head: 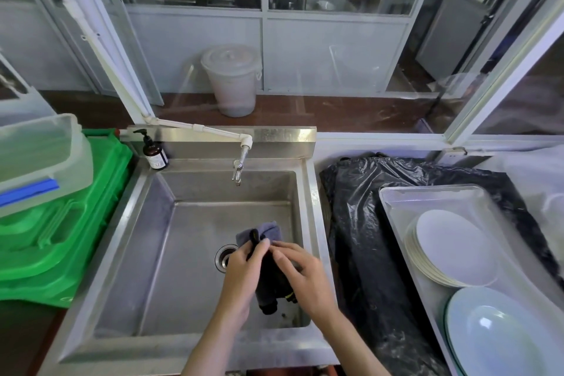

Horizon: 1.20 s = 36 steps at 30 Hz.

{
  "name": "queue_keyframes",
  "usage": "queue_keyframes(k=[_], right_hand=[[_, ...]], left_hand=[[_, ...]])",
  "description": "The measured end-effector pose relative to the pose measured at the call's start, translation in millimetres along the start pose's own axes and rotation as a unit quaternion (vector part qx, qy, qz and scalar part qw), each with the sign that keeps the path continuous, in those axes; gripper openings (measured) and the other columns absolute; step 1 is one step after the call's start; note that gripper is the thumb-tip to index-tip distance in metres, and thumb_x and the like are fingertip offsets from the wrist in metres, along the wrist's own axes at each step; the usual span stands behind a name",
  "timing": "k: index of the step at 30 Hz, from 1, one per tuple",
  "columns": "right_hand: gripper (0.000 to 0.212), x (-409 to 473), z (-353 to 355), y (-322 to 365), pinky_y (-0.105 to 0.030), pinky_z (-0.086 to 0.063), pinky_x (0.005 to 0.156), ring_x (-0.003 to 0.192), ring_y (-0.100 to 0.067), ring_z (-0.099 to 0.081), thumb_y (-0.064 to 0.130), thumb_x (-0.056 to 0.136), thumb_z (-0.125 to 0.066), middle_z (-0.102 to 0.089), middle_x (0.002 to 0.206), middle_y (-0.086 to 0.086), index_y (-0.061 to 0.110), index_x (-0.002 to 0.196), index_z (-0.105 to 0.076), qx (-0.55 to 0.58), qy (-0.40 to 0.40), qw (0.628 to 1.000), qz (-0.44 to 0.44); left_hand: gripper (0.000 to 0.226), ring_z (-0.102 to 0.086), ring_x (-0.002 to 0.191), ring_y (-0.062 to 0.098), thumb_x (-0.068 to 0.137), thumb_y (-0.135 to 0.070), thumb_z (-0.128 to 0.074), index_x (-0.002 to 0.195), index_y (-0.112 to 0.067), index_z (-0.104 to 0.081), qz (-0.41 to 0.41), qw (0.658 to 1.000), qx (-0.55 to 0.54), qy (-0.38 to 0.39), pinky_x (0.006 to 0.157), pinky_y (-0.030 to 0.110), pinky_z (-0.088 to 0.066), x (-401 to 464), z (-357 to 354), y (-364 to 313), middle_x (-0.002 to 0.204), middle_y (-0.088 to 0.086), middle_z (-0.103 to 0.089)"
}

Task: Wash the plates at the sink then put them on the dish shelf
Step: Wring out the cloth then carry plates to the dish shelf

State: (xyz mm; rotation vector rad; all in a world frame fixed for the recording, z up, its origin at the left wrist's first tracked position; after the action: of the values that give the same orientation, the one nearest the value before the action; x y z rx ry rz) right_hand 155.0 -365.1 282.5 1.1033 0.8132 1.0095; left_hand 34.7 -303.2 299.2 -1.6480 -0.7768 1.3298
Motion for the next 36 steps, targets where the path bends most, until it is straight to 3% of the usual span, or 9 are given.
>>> queue_keyframes(k=[4, 7, 13, 18, 21, 23, 28, 32, 36], right_hand=[[0.007, 7, 7, -9, -0.029, -0.058, 0.091, 0.102, -0.005, -0.068, 0.028, 0.097, -0.074, -0.072, 0.102, 0.015, 0.028, 0.103, -0.071, -0.014, -0.022, 0.999, -0.045], [0.034, 6, 7, -7, -0.019, -0.056, 0.076, 0.087, -0.005, -0.067, 0.034, 0.085, -0.086, -0.068, 0.092, 0.008, 0.026, 0.098, -0.056, -0.039, -0.047, 0.995, -0.079], [0.051, 6, 3, -6, -0.009, -0.05, 0.082, 0.099, 0.004, -0.061, 0.058, 0.078, -0.084, -0.059, 0.108, 0.02, 0.033, 0.116, -0.06, -0.133, -0.021, 0.99, -0.035], [0.035, 3, 0, -7, -0.017, -0.052, 0.089, 0.103, 0.0, -0.057, 0.044, 0.088, -0.077, -0.052, 0.109, 0.019, 0.031, 0.117, -0.062, -0.17, -0.041, 0.985, 0.004], [0.022, 3, 0, -9, -0.016, -0.052, 0.085, 0.099, -0.001, -0.057, 0.037, 0.092, -0.072, -0.05, 0.109, 0.018, 0.03, 0.111, -0.064, -0.191, -0.044, 0.98, 0.024], [0.005, 3, 0, -10, -0.023, -0.055, 0.079, 0.089, -0.004, -0.06, 0.028, 0.098, -0.066, -0.053, 0.103, 0.016, 0.027, 0.101, -0.063, -0.189, -0.048, 0.981, 0.009], [0.012, 3, 16, -19, -0.024, -0.041, 0.046, 0.058, -0.014, -0.06, 0.025, 0.106, -0.049, -0.065, 0.076, -0.002, 0.029, 0.095, -0.047, -0.085, -0.092, 0.986, -0.108], [0.013, 7, 38, -32, -0.037, -0.041, 0.056, 0.061, -0.018, -0.056, 0.025, 0.104, -0.047, -0.063, 0.074, -0.005, 0.027, 0.091, -0.048, -0.043, -0.16, 0.976, -0.142], [0.011, 6, 52, -39, -0.042, -0.049, 0.07, 0.082, -0.022, -0.065, 0.019, 0.107, -0.044, -0.066, 0.088, -0.006, 0.021, 0.098, -0.05, 0.005, -0.222, 0.961, -0.167]], left_hand=[[0.03, -0.073, 0.108, 0.023, 0.106, -0.036, -0.055, 0.112, -0.019, -0.079, 0.026, 0.999, -0.02, 0.015, 0.104, 0.045, -0.051, 5, 6, 6, 0.105, 0.004, -0.08], [0.034, -0.073, 0.108, 0.022, 0.107, -0.04, -0.051, 0.113, -0.022, -0.08, 0.03, 0.998, -0.003, 0.048, 0.107, 0.048, -0.051, 2, 3, 8, 0.107, 0.004, -0.08], [0.033, -0.075, 0.105, 0.022, 0.107, -0.039, -0.052, 0.112, -0.02, -0.079, 0.05, 0.998, -0.011, 0.048, 0.104, 0.048, -0.053, 0, 3, 9, 0.107, 0.005, -0.08], [0.031, -0.074, 0.105, 0.018, 0.108, -0.03, -0.05, 0.114, -0.019, -0.078, 0.042, 0.998, -0.027, 0.045, 0.097, 0.039, -0.054, -1, 2, 5, 0.109, 0.003, -0.08], [0.03, -0.074, 0.104, 0.022, 0.107, -0.03, -0.052, 0.11, -0.017, -0.079, 0.058, 0.997, -0.041, 0.019, 0.102, 0.044, -0.053, 2, 5, 7, 0.106, 0.007, -0.08], [0.029, -0.072, 0.108, 0.028, 0.106, -0.032, -0.055, 0.109, -0.014, -0.078, 0.066, 0.997, -0.041, 0.006, 0.106, 0.049, -0.05, 4, 8, 10, 0.105, 0.01, -0.079], [0.027, -0.071, 0.106, 0.027, 0.105, -0.031, -0.057, 0.111, -0.009, -0.071, 0.08, 0.993, -0.077, -0.025, 0.092, 0.042, -0.053, 13, 19, 11, 0.103, 0.012, -0.079], [0.03, -0.07, 0.105, 0.028, 0.106, -0.036, -0.055, 0.117, -0.012, -0.069, 0.065, 0.997, -0.038, -0.006, 0.082, 0.038, -0.054, 22, 40, 6, 0.109, 0.01, -0.078], [0.025, -0.07, 0.1, 0.021, 0.108, -0.032, -0.051, 0.103, -0.016, -0.069, 0.034, 0.998, 0.023, -0.04, 0.089, 0.038, -0.054, 29, 60, 1, 0.099, 0.002, -0.079]])
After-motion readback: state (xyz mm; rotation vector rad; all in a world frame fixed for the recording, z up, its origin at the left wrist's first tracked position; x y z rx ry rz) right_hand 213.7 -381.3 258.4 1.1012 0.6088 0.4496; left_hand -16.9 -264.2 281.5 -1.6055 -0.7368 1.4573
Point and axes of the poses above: each hand's wrist, its own x-axis towards the middle knuckle, its own z-axis out of the back of the hand, y = z × x, the point moved 3 cm from there along x, towards the middle knuckle
